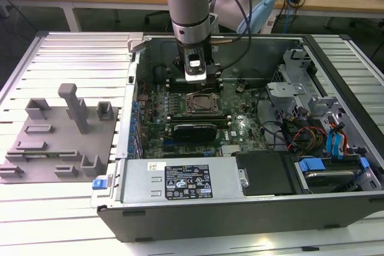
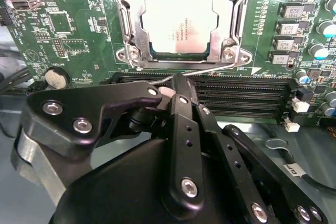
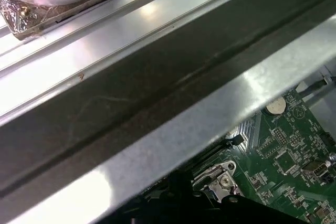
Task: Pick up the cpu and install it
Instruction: 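Install the first cpu locking lever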
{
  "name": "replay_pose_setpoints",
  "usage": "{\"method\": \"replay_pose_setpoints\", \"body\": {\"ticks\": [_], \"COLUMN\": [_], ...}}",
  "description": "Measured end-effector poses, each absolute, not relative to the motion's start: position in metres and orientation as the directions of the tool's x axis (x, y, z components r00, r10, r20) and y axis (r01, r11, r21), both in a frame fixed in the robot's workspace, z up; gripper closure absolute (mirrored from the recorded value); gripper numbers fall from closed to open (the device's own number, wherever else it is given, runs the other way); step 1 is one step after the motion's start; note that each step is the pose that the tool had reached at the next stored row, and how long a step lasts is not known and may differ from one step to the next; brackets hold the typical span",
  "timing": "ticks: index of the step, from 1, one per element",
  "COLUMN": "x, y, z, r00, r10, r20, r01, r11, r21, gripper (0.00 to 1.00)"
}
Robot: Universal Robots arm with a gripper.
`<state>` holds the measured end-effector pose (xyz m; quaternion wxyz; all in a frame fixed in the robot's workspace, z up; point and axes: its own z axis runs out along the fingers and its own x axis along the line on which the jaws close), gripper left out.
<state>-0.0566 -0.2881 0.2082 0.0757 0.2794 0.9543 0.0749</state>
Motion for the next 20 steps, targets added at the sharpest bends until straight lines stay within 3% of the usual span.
{"method": "replay_pose_setpoints", "body": {"ticks": [13,20], "x": [-0.0562,-0.0549], "y": [-0.2873,-0.2874], "z": [0.2054,0.2055], "r00": [-0.835,-0.897], "r10": [0.541,0.429], "r20": [-0.103,-0.103], "r01": [0.518,0.407], "r11": [0.835,0.895], "r21": [0.185,0.185], "gripper": [0.89,0.89]}}
